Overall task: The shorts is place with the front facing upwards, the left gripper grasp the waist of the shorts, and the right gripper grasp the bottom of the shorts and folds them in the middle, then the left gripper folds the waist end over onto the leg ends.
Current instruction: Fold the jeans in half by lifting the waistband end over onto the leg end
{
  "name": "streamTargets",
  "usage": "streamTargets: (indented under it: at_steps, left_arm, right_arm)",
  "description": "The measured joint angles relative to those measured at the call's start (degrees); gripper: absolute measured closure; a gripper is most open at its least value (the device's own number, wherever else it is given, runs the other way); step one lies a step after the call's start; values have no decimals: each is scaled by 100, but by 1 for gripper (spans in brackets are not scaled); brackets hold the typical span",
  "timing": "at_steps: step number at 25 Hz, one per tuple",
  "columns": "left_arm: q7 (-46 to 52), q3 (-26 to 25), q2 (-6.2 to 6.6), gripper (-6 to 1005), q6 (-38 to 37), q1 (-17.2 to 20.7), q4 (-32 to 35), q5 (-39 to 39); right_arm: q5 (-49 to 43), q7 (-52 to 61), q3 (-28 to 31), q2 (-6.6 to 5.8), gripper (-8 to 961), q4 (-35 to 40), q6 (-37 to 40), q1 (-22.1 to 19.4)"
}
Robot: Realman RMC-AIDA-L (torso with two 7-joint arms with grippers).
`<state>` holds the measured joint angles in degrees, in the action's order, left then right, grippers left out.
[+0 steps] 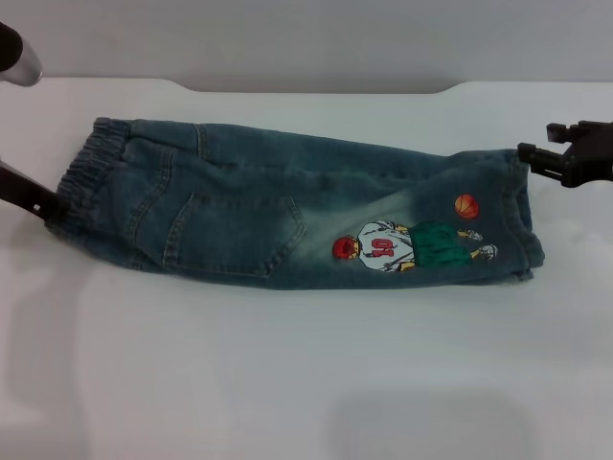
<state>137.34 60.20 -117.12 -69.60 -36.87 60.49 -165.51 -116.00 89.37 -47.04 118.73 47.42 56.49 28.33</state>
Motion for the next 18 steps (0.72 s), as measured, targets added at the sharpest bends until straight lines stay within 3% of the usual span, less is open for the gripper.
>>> streamTargets:
  at_steps: [5, 9, 11, 16, 18]
  left_arm:
    - [-43, 6, 19, 935, -57, -43, 2, -2]
    - [-64, 10, 128, 718, -98, -127, -56, -4]
    - [-66, 6, 203, 480, -99, -163, -89, -6]
    - [-110, -3, 289, 341, -59, -276, -348, -7]
    - [-131, -4, 289, 342, -48, -294, -431, -7]
  right_arm:
    - [0, -35, 3, -4, 448, -79, -12, -3]
    - [0, -65, 3, -6, 448, -108, -6, -3]
    - [0, -67, 3, -7, 448, -112, 4, -4]
    - [-1, -68, 10, -6, 448, -112, 2, -10]
    - [-2, -69, 15, -4, 448, -111, -7, -11]
